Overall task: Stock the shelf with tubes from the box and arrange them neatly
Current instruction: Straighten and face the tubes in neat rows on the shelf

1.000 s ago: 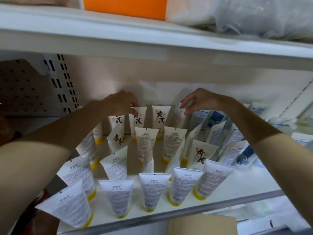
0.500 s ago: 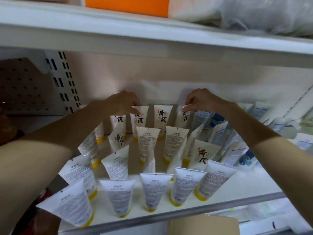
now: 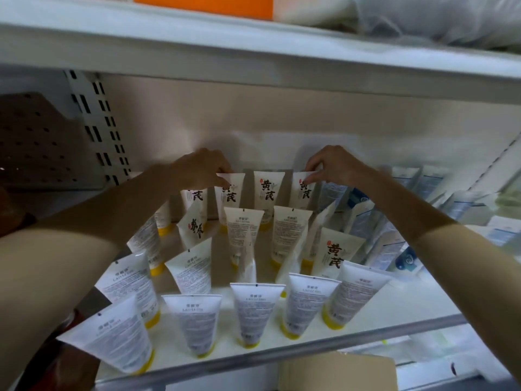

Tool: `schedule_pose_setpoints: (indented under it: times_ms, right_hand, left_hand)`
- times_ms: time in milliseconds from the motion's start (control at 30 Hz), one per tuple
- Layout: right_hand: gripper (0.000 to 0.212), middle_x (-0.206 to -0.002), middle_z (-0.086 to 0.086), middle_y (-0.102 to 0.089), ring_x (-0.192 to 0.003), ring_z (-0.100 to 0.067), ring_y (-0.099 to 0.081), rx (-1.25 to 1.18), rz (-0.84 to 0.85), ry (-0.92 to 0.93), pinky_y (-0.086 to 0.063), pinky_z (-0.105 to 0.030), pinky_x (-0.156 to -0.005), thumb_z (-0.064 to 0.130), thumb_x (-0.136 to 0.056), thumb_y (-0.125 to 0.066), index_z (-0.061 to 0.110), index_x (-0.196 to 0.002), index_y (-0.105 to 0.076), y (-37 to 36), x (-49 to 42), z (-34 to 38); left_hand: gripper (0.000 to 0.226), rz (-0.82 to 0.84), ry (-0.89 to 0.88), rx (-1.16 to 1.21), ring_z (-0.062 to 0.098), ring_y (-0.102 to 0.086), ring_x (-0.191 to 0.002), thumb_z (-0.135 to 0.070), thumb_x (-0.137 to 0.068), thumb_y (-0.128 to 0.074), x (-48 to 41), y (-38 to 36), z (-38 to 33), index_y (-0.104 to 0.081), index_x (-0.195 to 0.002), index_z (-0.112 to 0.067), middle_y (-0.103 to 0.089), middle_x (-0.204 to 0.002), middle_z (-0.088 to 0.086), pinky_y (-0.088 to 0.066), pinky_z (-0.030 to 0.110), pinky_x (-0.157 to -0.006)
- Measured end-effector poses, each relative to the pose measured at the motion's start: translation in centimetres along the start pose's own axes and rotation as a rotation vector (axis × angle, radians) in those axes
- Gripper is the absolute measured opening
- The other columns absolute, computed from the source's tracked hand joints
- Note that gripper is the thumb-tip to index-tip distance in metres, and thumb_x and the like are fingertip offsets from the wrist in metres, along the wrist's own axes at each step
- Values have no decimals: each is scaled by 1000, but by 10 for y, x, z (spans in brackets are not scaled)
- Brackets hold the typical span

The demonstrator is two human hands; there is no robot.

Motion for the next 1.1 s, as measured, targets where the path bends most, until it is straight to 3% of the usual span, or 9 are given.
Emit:
schedule_pose_setpoints:
  times_ms: [133, 233, 367, 567, 733, 867, 967, 1100]
  right_hand:
    - [12, -73, 13, -62, -67, 3, -54, 6, 7, 2, -39, -22, -70, 25, -72, -79, 25, -78, -69, 0, -1, 1]
    - [12, -80, 7, -66, -64, 2, -53, 19, 24, 3, -38, -17, -63, 24, -73, -78, 24, -81, -69, 0, -2, 2]
    - [34, -95, 4, -68, -68, 9, -55, 17, -10, 32, -40, -4, -63, 27, -72, -79, 14, -102, -71, 11, 3, 7]
    - [27, -90, 2, -68, -51, 9, -56, -69, -181, 276, -43, -4, -52, 18, -75, -75, 8, -100, -70, 38, 26, 69]
    - [20, -87, 9, -70, -65, 9, -60, -99, -61, 373, -43, -4, -61, 20, -76, -75, 15, -95, -74, 23, 29, 131]
    - [22, -85, 13, -69, -79, 5, -63, -124, 69, 461, -46, -4, -68, 24, -75, -76, 17, -95, -73, -5, 20, 171]
    - [27, -89, 10, -70, -83, 2, -65, -144, 142, 496, -50, -9, -74, 22, -74, -77, 14, -99, -73, -22, 8, 191]
    - [28, -85, 21, -65, -79, 9, -63, -138, 254, 474, -47, -8, -74, 21, -73, -78, 15, -100, -72, -39, -5, 201]
  left_hand:
    - [30, -21, -11, 4, 18, -58, -97, -29, -84, -68, 0, 1, 2, -67, -111, -17, -62, -107, -3, -44, 29, -77]
    - [24, -46, -30, 17, 16, -60, -96, -27, -85, -66, 3, 8, -1, -68, -107, -16, -65, -105, -2, -47, 31, -80]
    - [26, -145, -20, 120, 14, -59, -94, -31, -84, -68, 13, 27, -5, -68, -105, -16, -64, -109, -1, -44, 26, -82]
    - [33, -191, 42, 193, 15, -54, -108, -34, -83, -68, 55, 62, -26, -67, -111, -17, -58, -117, -3, -35, 18, -82]
    - [36, -184, 153, 183, 14, -56, -105, -40, -81, -68, 103, 70, -17, -64, -112, -23, -59, -112, -5, -38, 22, -84]
    - [34, -147, 254, 136, 18, -58, -105, -34, -84, -67, 131, 61, 4, -64, -112, -15, -60, -113, -1, -43, 27, -90]
    - [33, -129, 320, 136, 20, -58, -104, -35, -82, -69, 141, 51, 23, -65, -107, -13, -61, -114, 3, -46, 32, -93]
    - [35, -67, 410, 165, 23, -60, -97, -34, -84, -67, 147, 35, 34, -67, -103, -4, -64, -108, 8, -49, 33, -89]
Point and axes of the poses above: each hand's wrist, its own x-axis away from the middle knuckle, its own y-axis out of the back of the hand, z = x × y, the point moved 1 cm from there along -x, towards the middle knuckle
